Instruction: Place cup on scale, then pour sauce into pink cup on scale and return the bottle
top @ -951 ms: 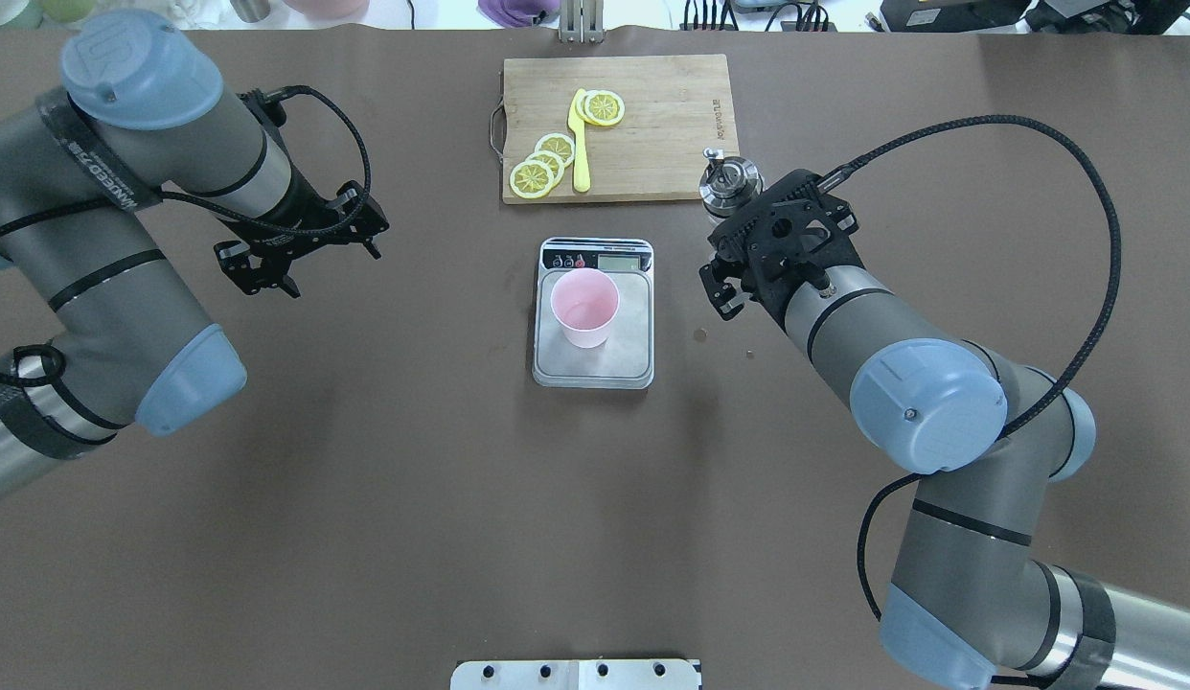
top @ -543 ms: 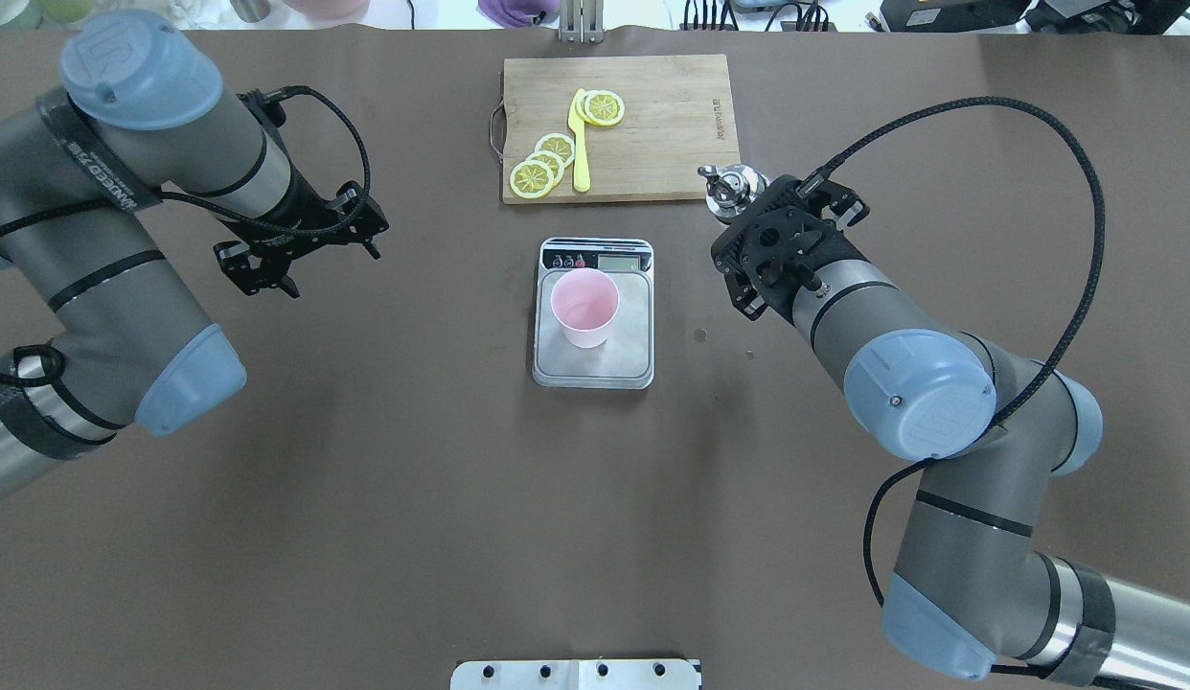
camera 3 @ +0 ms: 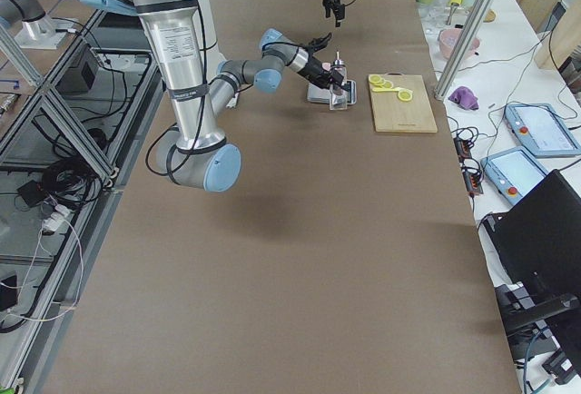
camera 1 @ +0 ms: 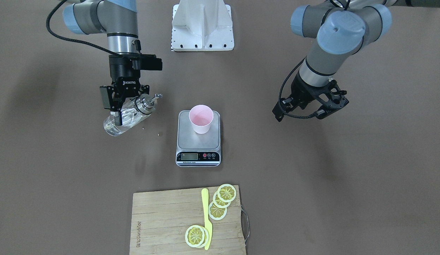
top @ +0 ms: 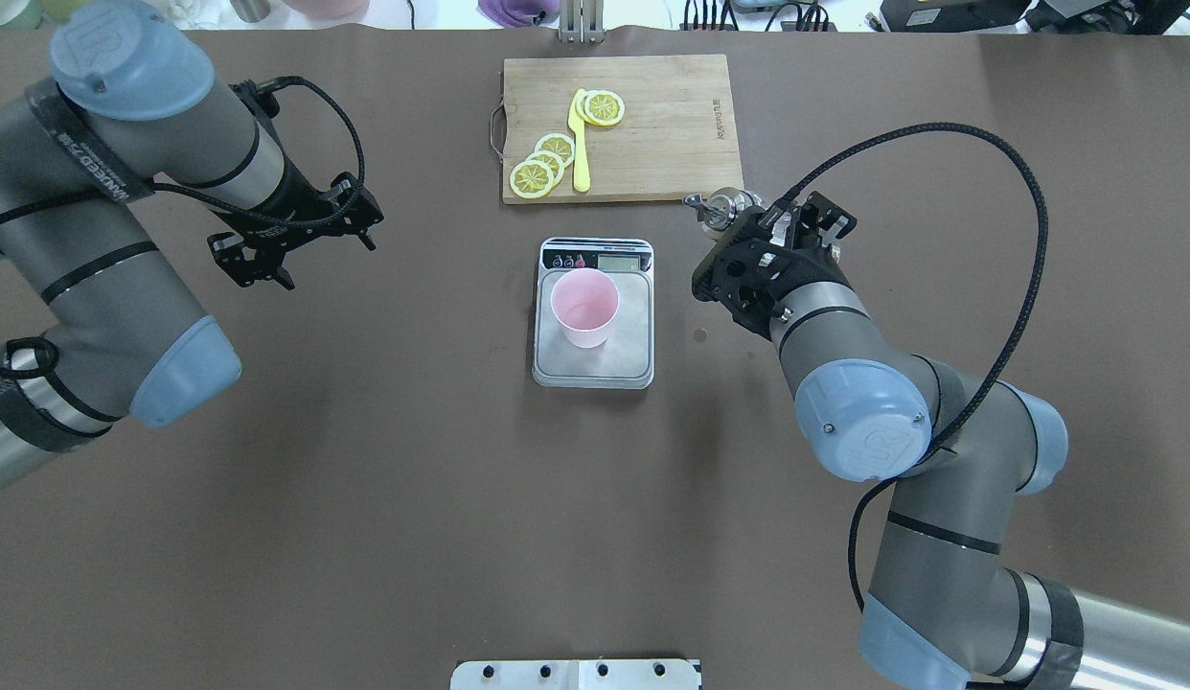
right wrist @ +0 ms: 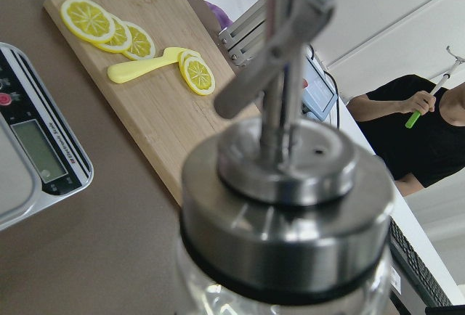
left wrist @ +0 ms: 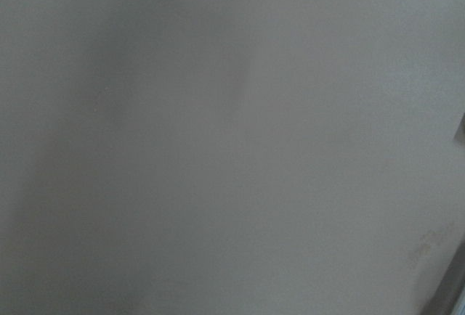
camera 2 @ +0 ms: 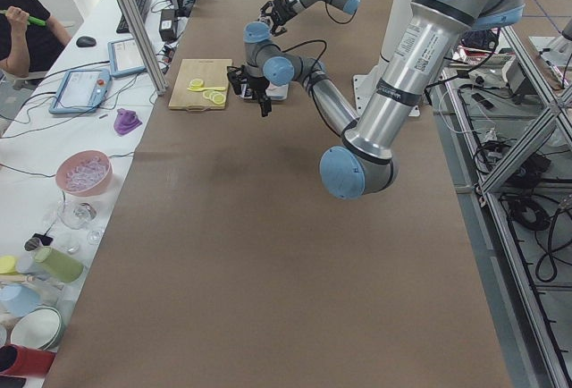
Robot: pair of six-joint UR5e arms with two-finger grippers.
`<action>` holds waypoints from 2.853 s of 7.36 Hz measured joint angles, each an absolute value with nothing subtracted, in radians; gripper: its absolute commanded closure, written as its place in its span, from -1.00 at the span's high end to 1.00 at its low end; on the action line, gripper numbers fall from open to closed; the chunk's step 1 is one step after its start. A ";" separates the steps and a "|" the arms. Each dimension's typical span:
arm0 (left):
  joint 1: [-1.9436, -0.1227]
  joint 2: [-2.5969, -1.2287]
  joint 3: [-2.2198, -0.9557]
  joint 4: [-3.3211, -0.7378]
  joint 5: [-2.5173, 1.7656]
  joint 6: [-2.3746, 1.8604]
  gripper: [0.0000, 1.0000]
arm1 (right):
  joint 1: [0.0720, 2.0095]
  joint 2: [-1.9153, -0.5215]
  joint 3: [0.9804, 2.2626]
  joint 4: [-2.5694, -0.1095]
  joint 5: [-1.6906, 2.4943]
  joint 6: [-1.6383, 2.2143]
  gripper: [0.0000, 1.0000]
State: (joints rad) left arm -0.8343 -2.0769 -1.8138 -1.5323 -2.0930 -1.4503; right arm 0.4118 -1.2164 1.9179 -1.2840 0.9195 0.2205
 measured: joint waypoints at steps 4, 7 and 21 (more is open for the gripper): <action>-0.927 -2.037 -1.838 -1.488 -2.104 -1.253 0.97 | 0.369 -1.152 1.849 -1.339 0.824 0.214 -1.00; -0.944 -2.016 -1.843 -1.485 -2.105 -1.211 0.97 | 0.330 -1.114 1.794 -1.418 0.735 0.214 -1.00; -0.945 -2.003 -1.835 -1.485 -2.105 -1.210 0.97 | 0.283 -1.028 1.629 -1.570 0.490 0.166 -1.00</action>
